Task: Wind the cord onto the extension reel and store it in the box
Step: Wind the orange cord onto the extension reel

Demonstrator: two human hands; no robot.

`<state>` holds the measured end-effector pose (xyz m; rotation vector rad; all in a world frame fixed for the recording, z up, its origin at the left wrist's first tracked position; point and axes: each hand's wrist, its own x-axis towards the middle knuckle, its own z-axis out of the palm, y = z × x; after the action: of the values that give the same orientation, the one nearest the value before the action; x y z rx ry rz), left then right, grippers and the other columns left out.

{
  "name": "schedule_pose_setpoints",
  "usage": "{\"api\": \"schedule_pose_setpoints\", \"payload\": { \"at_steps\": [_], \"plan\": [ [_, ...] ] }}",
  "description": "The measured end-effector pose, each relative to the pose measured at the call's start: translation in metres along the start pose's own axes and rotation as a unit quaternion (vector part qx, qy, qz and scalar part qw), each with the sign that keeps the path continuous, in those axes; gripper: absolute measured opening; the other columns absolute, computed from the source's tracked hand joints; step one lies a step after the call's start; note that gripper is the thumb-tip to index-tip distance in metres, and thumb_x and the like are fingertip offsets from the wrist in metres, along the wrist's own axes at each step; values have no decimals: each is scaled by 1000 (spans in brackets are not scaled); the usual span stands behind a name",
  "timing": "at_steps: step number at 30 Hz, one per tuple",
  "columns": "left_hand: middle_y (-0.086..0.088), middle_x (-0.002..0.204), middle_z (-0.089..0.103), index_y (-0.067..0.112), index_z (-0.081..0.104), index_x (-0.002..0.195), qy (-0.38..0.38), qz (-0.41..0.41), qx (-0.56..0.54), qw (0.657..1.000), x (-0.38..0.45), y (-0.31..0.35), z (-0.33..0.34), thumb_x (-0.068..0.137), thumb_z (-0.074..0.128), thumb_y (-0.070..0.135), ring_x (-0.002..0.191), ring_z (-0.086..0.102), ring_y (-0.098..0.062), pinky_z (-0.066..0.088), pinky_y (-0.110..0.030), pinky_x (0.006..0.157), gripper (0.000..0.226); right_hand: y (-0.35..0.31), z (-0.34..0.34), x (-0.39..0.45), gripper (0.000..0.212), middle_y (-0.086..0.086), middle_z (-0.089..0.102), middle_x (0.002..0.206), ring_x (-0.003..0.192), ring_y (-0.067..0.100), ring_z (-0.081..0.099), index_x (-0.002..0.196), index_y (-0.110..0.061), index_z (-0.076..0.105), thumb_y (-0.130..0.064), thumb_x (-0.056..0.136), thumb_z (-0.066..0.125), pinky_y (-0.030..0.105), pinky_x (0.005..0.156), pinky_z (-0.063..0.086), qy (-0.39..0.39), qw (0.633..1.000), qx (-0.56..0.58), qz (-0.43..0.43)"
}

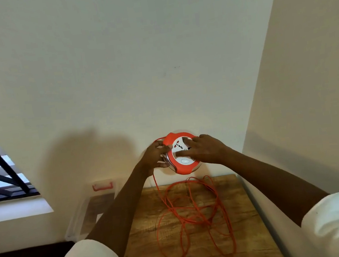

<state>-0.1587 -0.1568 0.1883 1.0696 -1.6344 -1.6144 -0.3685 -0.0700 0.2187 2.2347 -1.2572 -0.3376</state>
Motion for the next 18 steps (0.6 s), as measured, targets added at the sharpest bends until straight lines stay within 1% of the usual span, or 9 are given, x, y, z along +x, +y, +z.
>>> {"api": "schedule_pose_setpoints", "payload": {
  "at_steps": [4, 7, 9, 10, 13, 14, 15, 17, 18],
  "plan": [
    [-2, 103, 69, 29, 59, 108, 15, 9, -10, 1000, -2, -2, 13, 87, 75, 34, 87, 72, -24, 61, -32, 64, 27, 4, 4, -4, 86, 22, 63, 127, 97, 37, 70, 142, -33, 51, -38, 66, 91, 44, 75, 60, 20, 999, -39, 1],
    [-5, 110, 68, 31, 60, 112, 33, 31, -43, 998, -3, -2, 20, 88, 75, 31, 87, 71, -21, 60, -30, 63, 28, 5, 9, 0, 81, 25, 65, 119, 91, 38, 71, 143, -35, 50, -34, 71, 88, 44, 72, 60, 30, 998, -48, 21],
    [-7, 117, 68, 27, 59, 120, 43, 37, -88, 995, -3, -5, 28, 89, 74, 31, 95, 71, -24, 62, -32, 69, 35, 7, 14, 1, 77, 21, 71, 103, 72, 31, 72, 139, -36, 55, -33, 70, 88, 34, 57, 58, 74, 994, -35, 73],
    [-6, 119, 68, 27, 58, 121, 51, 42, -125, 990, -4, -6, 34, 89, 73, 30, 99, 71, -25, 62, -33, 72, 35, 6, 15, 2, 73, 18, 71, 102, 68, 29, 71, 141, -37, 52, -35, 75, 84, 31, 54, 55, 76, 990, -21, 113],
    [-2, 118, 70, 30, 61, 118, 86, 58, -241, 965, -6, -11, 58, 91, 72, 25, 106, 69, -27, 61, -35, 80, 29, 0, 18, 11, 62, 13, 69, 117, 81, 29, 71, 150, -39, 36, -51, 93, 57, 30, 65, 51, 76, 957, 90, 265],
    [-2, 118, 69, 29, 60, 120, 100, 61, -269, 956, -6, -13, 67, 91, 71, 23, 108, 68, -28, 60, -36, 84, 31, -5, 15, 16, 61, 11, 69, 118, 86, 31, 71, 148, -39, 37, -56, 91, 54, 32, 70, 52, 95, 924, 157, 336],
    [-4, 119, 68, 26, 59, 124, 112, 65, -291, 948, -5, -16, 76, 92, 71, 20, 109, 67, -29, 59, -37, 87, 35, -10, 11, 20, 62, 9, 70, 118, 91, 33, 70, 143, -39, 41, -59, 87, 56, 35, 76, 53, 120, 869, 239, 417],
    [-7, 120, 66, 19, 54, 134, 134, 68, -307, 940, -5, -20, 91, 93, 69, 16, 112, 65, -30, 57, -40, 93, 44, -19, 0, 28, 66, 6, 68, 123, 106, 33, 67, 137, -37, 47, -64, 79, 61, 39, 87, 51, 137, 715, 417, 544],
    [-7, 120, 66, 18, 53, 135, 144, 67, -299, 941, -5, -23, 96, 93, 69, 16, 114, 65, -30, 56, -41, 96, 46, -20, -2, 31, 69, 5, 65, 129, 112, 32, 64, 138, -32, 48, -65, 79, 63, 40, 92, 51, 136, 612, 520, 580]
  ]
}}
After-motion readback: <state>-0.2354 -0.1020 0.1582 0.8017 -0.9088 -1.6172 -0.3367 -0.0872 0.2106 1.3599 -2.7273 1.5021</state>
